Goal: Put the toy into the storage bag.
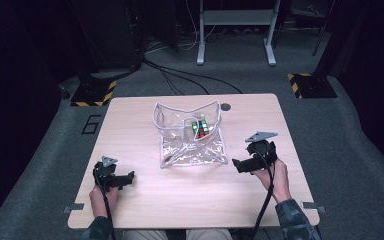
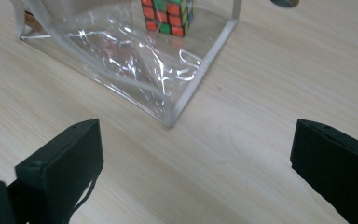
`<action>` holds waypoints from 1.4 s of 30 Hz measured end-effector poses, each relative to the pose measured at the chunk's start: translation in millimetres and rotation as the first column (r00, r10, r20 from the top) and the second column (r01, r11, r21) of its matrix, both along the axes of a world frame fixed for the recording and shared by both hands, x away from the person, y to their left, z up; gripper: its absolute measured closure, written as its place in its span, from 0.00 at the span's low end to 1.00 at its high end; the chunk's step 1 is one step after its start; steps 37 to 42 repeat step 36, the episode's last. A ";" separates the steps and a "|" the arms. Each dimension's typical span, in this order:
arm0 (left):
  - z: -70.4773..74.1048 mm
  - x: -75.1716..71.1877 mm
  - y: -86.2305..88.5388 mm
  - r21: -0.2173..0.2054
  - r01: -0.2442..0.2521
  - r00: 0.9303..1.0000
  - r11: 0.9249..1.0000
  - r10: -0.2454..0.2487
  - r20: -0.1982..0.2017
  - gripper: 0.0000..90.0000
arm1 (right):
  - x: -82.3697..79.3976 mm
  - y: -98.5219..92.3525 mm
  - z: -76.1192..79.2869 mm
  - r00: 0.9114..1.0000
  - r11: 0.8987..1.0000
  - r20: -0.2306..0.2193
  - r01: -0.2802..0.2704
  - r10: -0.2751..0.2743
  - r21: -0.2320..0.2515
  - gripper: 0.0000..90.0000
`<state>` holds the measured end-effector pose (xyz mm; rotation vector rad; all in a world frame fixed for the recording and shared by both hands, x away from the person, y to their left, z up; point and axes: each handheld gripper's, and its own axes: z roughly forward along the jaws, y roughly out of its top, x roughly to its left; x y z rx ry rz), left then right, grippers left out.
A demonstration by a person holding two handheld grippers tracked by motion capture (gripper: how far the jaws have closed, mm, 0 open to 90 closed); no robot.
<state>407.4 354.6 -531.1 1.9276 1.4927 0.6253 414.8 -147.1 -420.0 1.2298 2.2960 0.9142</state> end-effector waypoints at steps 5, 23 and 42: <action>0.0 -0.1 -0.1 0.000 0.000 1.000 1.000 0.000 0.001 0.00 | -7.0 -10.4 -21.0 0.999 1.000 -0.020 0.027 -0.027 0.005 0.02; 0.0 0.0 0.0 0.005 0.002 1.000 1.000 -0.002 0.005 0.00 | -31.9 -49.5 -97.5 0.986 0.987 -0.071 0.153 -0.150 0.046 0.02; -0.1 -0.2 -0.3 0.002 0.001 1.000 1.000 -0.001 0.004 0.00 | -37.7 -58.2 -110.0 0.983 0.982 0.013 0.184 -0.185 0.033 0.00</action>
